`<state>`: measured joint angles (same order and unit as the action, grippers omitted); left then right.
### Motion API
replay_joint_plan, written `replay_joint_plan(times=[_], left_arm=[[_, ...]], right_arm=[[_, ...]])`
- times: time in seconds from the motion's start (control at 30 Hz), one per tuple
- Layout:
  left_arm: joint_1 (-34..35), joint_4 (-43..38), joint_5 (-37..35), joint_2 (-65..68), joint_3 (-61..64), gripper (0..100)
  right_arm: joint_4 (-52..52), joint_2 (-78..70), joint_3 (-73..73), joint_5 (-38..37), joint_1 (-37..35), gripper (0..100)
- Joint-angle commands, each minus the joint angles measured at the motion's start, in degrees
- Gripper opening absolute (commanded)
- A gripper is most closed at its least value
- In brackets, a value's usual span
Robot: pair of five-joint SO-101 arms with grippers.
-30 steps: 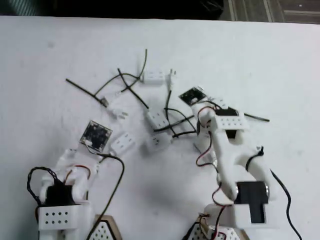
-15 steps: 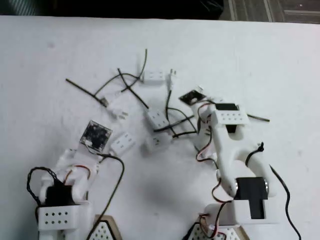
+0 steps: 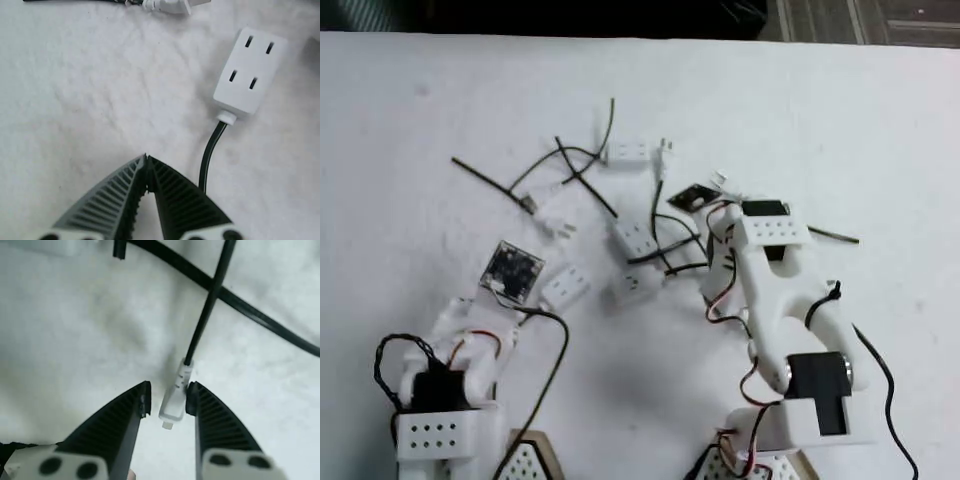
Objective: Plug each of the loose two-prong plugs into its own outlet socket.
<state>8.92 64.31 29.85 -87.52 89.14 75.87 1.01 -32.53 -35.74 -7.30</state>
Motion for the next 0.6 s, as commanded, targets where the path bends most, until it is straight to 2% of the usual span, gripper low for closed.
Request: replay_joint_plan(times=[0.0, 0.13, 0.33, 0.57], left_arm=[[-0.13, -0.88, 0.26, -0.48, -0.35, 2], [-0.13, -0.79, 0.26, -0.48, -0.35, 2], [-0.13, -0.79, 0.26, -0.48, -0.35, 2], [-0.13, -0.79, 0.26, -0.48, -0.35, 2]], right_arm=[[0.57, -2.15, 2.2, -0.62, -0.04, 12.6], [0.57, -6.73, 4.57, -0.62, 0.92, 12.5], [0.75, -9.71, 7.74, -0.7, 2.59, 3.1], [0.75, -10.07, 7.74, -2.64, 2.77, 2.6]])
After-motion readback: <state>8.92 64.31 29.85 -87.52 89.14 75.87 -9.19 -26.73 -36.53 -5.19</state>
